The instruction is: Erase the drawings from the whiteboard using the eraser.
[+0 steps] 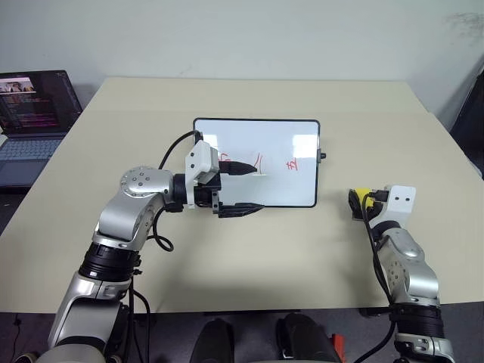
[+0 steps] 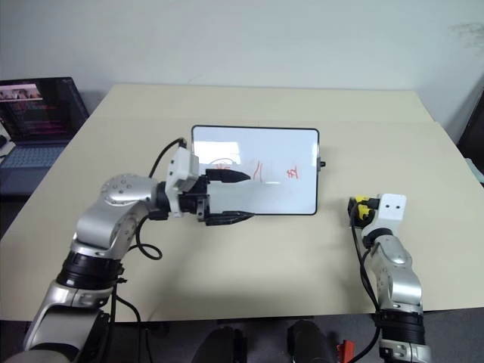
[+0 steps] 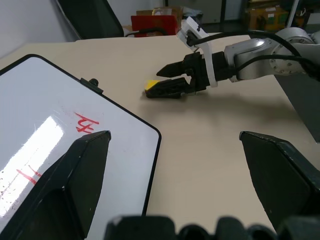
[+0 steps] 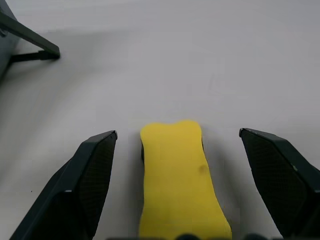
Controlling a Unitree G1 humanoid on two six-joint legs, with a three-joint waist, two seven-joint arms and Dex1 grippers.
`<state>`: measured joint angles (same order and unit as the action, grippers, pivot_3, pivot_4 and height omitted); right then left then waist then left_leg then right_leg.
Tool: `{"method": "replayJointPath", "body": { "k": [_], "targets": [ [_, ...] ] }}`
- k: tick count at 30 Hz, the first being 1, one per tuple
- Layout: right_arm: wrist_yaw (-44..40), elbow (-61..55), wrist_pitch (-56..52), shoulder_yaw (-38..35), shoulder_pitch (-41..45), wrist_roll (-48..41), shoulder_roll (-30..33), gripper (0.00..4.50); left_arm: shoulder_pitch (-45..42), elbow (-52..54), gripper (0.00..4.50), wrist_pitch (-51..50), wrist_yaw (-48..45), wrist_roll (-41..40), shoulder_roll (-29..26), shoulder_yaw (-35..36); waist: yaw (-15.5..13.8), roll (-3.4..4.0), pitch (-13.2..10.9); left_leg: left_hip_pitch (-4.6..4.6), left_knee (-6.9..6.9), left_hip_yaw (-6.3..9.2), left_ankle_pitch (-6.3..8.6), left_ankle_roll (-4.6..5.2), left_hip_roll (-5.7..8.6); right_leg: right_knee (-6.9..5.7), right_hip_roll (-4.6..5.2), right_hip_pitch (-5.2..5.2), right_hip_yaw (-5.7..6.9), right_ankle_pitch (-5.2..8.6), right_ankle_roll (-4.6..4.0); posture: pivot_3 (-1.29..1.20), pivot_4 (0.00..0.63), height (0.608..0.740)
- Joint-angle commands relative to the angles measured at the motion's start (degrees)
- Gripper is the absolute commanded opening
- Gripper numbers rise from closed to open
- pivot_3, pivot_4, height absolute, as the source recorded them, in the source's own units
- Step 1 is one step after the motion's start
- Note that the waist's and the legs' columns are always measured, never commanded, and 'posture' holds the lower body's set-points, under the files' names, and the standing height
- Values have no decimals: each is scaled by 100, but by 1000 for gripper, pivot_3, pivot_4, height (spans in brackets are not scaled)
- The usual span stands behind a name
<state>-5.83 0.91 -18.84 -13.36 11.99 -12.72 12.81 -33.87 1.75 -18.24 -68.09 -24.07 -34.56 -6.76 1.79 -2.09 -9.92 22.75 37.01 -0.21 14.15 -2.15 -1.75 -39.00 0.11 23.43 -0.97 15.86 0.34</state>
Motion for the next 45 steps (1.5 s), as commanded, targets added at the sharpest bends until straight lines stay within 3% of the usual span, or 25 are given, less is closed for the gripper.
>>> {"method": "replayJointPath", "body": {
  "k": [1,11,26,29,33,36,45],
  "targets": [
    [11,-24,162,-62,154,4,21,4296,-48,167,4500,71,26,-18,6,105,0,0,0,0,0,0,0,0,0,0,0,0,0,0,0,0,150,740],
    [53,26,-53,-147,283,-84,45,4296,-9,219,4500,50,50,-25,-3,110,-1,0,0,0,0,0,0,0,0,0,0,0,0,0,0,0,150,740],
    [252,-647,-1489,-180,458,-247,197,4296,0,214,4500,52,40,-16,21,76,-4,0,0,1,0,0,0,0,-1,0,1,0,-1,0,0,0,150,740],
    [252,-644,-1554,-192,468,-239,201,3692,5,223,4500,47,41,-18,19,76,-4,0,0,1,0,1,0,0,0,0,1,0,0,0,0,0,150,740],
    [262,-629,-1555,-209,479,-224,195,2157,24,243,4500,45,42,-21,12,81,-3,0,0,1,0,0,0,0,0,0,1,0,0,0,0,0,150,740],
    [265,-628,-1558,-211,475,-221,190,1269,32,247,4500,48,40,-19,9,81,-2,0,0,1,0,0,0,0,0,0,1,0,0,0,0,0,150,740],
    [251,-649,-1570,-202,448,-224,182,1265,44,235,4500,-18,87,-39,16,108,-2,0,0,1,0,1,0,0,0,0,1,0,1,0,0,0,150,740]
  ]
}}
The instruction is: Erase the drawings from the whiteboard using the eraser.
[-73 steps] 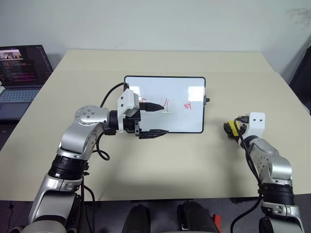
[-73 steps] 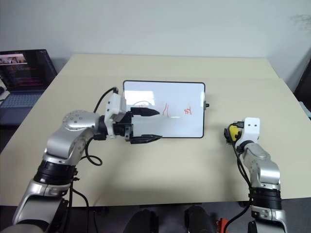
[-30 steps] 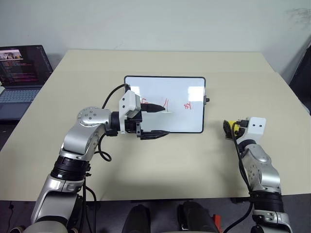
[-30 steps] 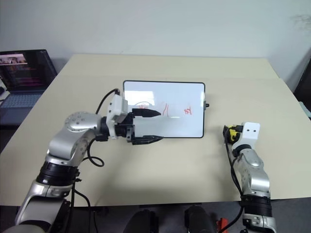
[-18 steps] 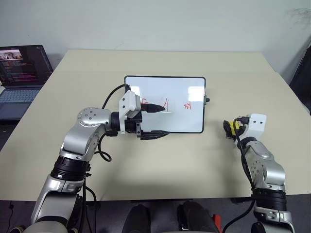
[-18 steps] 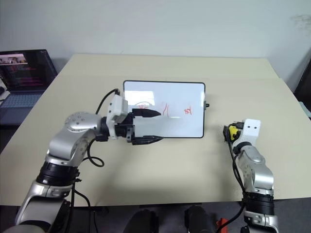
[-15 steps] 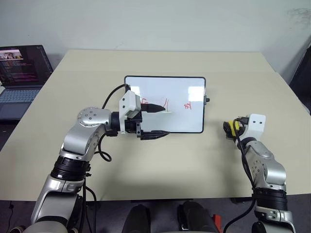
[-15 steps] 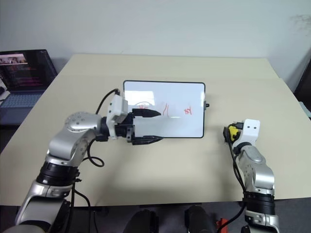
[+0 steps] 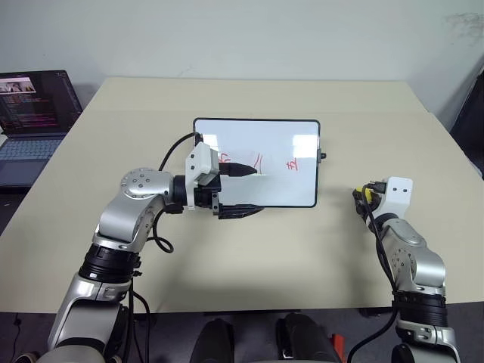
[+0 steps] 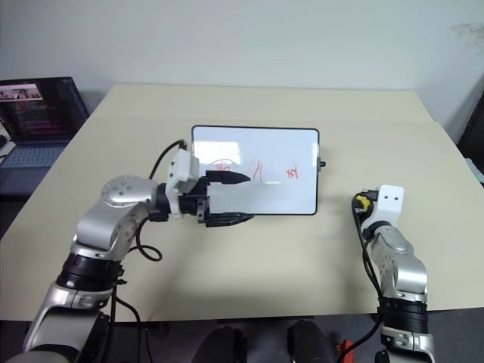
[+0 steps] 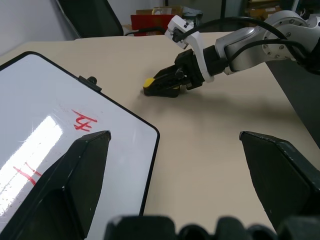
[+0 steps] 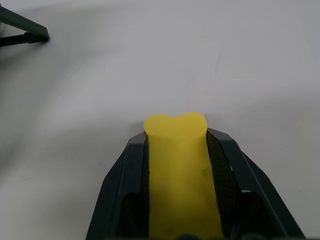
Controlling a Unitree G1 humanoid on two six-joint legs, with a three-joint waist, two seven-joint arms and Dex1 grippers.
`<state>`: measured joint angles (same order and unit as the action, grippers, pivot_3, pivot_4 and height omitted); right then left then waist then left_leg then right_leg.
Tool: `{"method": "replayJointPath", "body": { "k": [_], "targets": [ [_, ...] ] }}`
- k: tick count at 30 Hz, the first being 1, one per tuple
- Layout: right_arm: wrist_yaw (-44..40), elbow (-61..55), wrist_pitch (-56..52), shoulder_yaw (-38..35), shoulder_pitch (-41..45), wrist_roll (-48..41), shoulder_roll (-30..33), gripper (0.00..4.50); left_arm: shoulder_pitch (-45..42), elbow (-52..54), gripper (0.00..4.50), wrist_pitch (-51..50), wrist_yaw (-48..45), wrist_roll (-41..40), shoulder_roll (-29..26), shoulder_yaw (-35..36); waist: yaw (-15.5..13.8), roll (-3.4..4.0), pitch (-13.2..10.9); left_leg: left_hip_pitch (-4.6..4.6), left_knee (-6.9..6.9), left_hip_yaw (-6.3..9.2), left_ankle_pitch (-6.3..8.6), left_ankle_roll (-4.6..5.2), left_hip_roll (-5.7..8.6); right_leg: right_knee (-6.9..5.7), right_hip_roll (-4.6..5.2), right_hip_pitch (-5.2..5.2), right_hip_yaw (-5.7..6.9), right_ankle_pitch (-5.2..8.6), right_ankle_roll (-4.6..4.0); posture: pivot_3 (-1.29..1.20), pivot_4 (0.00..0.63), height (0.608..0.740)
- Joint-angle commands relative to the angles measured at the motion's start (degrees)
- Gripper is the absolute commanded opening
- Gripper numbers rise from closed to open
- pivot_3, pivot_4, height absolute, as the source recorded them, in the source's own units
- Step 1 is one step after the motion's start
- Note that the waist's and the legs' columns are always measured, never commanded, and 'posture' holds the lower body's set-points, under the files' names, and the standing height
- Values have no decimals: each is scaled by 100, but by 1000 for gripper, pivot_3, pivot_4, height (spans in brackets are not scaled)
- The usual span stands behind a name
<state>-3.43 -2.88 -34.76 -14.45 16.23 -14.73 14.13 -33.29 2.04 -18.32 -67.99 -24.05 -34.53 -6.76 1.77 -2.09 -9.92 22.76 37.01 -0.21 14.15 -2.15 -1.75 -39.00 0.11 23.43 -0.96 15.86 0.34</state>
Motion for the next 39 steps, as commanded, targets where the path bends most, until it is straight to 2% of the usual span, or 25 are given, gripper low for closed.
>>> {"method": "replayJointPath", "body": {
  "k": [1,6,12,16,18,23,28,39],
  "targets": [
    [-25,-401,15,-48,-25,-11,74,1265,34,256,4500,-148,205,-76,9,169,0,0,0,0,0,0,0,0,0,0,0,0,0,0,0,0,150,740],
    [-167,-1123,-166,135,-273,-8,182,1264,267,547,4500,-565,744,-110,-58,413,2,0,0,1,-1,3,0,0,-6,1,0,0,0,0,1,0,150,740],
    [-695,-3151,-1043,762,-716,-489,508,1264,812,1339,4500,-1284,1804,-44,-292,1004,19,3,-2,2,-2,6,0,0,-12,0,2,3,0,2,3,0,150,740],
    [-859,-3876,-1573,928,-588,-933,542,1264,1207,1840,4500,-1907,2041,-278,-638,1408,7,2,-1,-2,0,13,0,-1,-16,-2,2,0,8,6,10,0,150,740],
    [-931,-3989,-1712,1269,-262,-962,564,1264,1444,1958,4500,-2091,2080,-275,-906,1596,20,2,-1,-6,0,6,0,-1,-14,-3,2,-1,2,15,26,0,150,740],
    [-1222,-3488,-1450,2513,854,-417,706,1264,1723,1827,4500,-2423,2336,2,-1419,1718,12,2,-2,-15,0,9,0,0,-11,-5,1,-3,5,15,26,0,150,740],
    [-1835,-2165,-359,3875,1927,591,788,1264,1479,1507,4500,-2495,2762,159,-1284,1667,-18,-3,-2,-9,3,8,0,0,-3,0,9,-5,8,10,16,0,150,740],
    [-2265,2,748,4251,3222,1480,-82,1264,1213,1081,4500,-2433,2917,305,-1095,1426,-5,-6,-1,8,1,11,0,-1,-9,1,33,11,12,-1,-1,0,150,740]
  ]
}}
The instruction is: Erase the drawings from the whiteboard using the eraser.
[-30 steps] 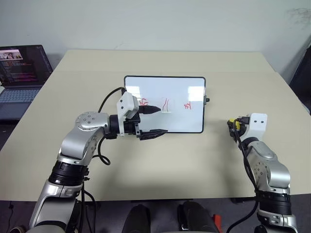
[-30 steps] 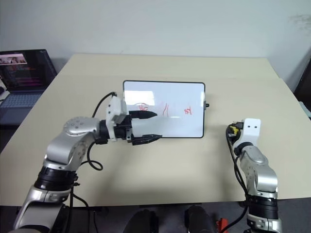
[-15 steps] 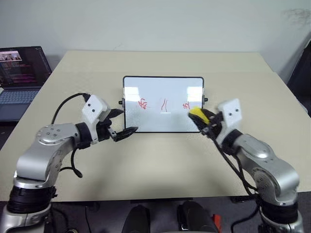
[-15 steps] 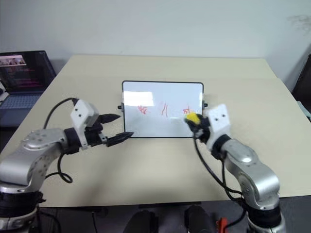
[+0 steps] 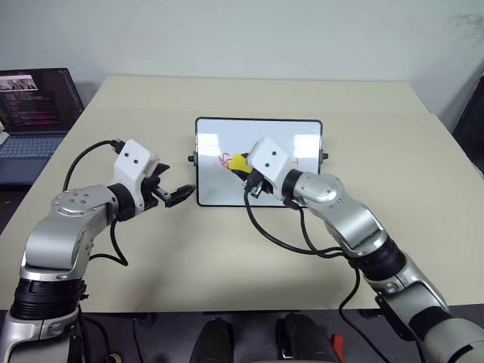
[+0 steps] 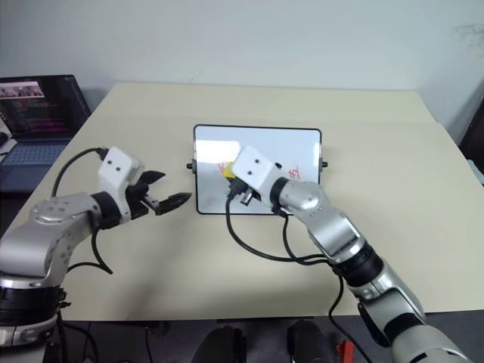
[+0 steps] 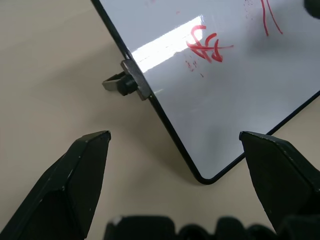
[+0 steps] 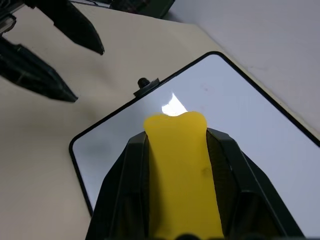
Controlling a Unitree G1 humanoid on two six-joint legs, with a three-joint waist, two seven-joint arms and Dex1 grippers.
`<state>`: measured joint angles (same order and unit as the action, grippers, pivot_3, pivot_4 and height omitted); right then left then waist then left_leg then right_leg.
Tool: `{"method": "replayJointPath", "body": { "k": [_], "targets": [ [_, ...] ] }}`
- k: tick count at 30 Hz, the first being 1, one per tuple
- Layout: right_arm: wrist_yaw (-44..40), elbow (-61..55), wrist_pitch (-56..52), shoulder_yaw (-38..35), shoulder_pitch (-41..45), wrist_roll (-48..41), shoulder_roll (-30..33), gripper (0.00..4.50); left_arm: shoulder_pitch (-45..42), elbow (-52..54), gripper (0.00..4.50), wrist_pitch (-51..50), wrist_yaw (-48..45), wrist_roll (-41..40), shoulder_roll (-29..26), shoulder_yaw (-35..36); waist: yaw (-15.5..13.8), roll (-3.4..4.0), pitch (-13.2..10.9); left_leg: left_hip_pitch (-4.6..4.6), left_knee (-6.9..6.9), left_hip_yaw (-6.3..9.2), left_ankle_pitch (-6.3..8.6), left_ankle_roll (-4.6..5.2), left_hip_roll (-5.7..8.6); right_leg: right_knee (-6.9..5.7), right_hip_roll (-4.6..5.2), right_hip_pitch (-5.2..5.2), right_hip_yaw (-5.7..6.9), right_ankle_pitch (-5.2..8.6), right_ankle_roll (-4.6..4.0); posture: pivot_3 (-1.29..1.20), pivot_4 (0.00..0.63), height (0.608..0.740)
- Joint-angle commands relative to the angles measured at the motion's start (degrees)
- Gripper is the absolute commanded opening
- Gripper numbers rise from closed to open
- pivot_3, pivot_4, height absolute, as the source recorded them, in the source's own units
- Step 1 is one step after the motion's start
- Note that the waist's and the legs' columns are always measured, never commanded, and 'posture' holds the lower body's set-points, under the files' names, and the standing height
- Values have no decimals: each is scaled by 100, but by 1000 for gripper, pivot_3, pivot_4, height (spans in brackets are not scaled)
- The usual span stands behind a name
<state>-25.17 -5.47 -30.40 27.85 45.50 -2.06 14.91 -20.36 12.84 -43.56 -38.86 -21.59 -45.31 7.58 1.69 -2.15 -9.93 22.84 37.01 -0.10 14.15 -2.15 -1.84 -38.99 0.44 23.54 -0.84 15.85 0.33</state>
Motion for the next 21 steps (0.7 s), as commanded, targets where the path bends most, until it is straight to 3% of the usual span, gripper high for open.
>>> {"method": "replayJointPath", "body": {
  "k": [1,13,21],
  "targets": [
    [-116,432,371,37,390,284,-238,1264,-89,-43,4500,114,-1,86,-15,-30,8,0,0,0,-1,0,0,0,0,0,0,1,0,0,0,0,150,740],
    [-276,3191,1557,57,1571,1017,-1173,1264,-59,-103,4500,135,74,94,79,-33,18,0,0,0,-1,-1,0,0,1,-3,8,3,0,-1,-2,0,150,740],
    [26,4854,2395,-18,2019,1492,-1387,1264,-42,-19,4500,146,153,110,124,-59,16,0,0,2,-1,-1,0,-1,3,-4,16,4,1,-1,-3,0,150,740]
  ]
}}
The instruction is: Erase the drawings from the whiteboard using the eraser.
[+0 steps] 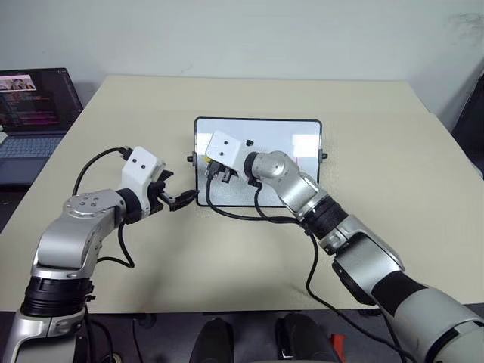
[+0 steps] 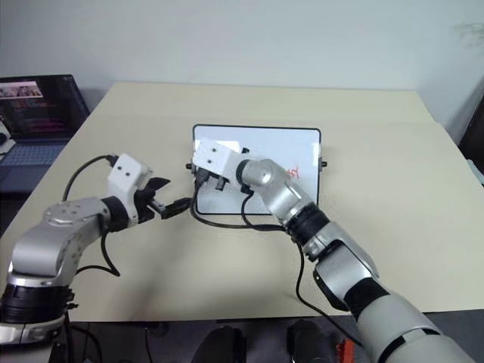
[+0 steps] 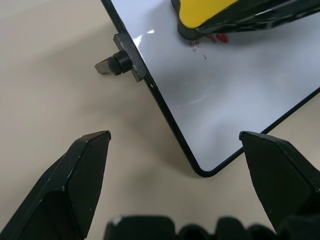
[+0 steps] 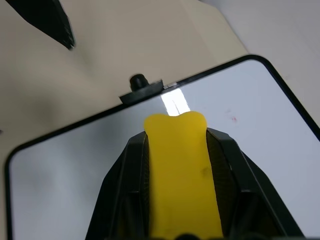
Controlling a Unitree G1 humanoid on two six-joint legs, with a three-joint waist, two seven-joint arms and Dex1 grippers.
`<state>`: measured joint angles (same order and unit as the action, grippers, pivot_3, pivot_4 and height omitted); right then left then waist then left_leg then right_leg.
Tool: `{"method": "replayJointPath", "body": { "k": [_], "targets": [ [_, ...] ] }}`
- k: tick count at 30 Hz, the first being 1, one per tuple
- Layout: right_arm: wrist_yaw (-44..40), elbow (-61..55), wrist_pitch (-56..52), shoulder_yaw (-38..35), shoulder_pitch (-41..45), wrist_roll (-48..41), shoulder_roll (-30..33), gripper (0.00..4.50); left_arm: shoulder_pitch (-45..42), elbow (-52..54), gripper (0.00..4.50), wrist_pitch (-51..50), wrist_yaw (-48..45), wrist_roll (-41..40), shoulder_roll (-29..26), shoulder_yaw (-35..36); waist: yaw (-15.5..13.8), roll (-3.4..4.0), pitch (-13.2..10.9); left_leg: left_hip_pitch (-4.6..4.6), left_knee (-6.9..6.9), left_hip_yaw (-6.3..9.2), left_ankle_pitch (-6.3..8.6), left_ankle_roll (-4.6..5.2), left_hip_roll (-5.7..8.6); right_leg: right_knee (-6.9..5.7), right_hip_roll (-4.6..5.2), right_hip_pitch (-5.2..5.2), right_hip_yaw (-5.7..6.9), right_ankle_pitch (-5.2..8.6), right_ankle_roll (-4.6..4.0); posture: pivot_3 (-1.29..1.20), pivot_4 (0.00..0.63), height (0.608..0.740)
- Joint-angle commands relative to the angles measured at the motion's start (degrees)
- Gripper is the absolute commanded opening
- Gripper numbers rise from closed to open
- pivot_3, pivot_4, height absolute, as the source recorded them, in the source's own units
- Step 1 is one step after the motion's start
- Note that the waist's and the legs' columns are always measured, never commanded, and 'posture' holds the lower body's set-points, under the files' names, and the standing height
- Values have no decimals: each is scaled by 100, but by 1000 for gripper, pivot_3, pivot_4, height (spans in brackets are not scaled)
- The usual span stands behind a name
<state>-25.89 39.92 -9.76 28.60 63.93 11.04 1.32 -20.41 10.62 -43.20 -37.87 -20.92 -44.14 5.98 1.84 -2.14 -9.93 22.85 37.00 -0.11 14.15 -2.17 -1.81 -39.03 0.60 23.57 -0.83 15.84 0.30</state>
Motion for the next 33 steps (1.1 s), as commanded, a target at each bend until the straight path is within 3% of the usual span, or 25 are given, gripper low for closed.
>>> {"method": "replayJointPath", "body": {
  "k": [1,8,15,25,33],
  "targets": [
    [113,482,390,-77,190,255,-18,1264,-38,210,4500,100,63,39,15,98,2,0,0,0,0,-1,0,0,1,0,1,0,-1,0,0,0,150,740],
    [-171,724,580,63,-1,678,177,1264,-69,218,4500,101,37,-12,75,107,-11,-1,1,-15,3,6,-1,-1,3,-18,3,-11,6,-2,-3,0,150,740],
    [377,937,784,-209,294,853,139,1264,-175,124,4500,177,-17,22,126,18,-12,-1,1,-32,4,7,-2,-2,6,-23,4,-26,6,-3,-4,0,150,740],
    [-893,648,354,-27,-197,905,233,1263,-208,104,4500,224,-29,31,163,-43,-7,-2,2,-45,4,3,-3,-2,6,-29,4,-34,2,-3,-3,0,150,740],
    [319,995,723,-322,275,1014,174,1263,-199,102,4500,236,-36,20,171,-47,-11,-1,1,-61,6,4,-12,-4,8,-56,3,-35,1,-2,-4,0,150,740]
  ]
}}
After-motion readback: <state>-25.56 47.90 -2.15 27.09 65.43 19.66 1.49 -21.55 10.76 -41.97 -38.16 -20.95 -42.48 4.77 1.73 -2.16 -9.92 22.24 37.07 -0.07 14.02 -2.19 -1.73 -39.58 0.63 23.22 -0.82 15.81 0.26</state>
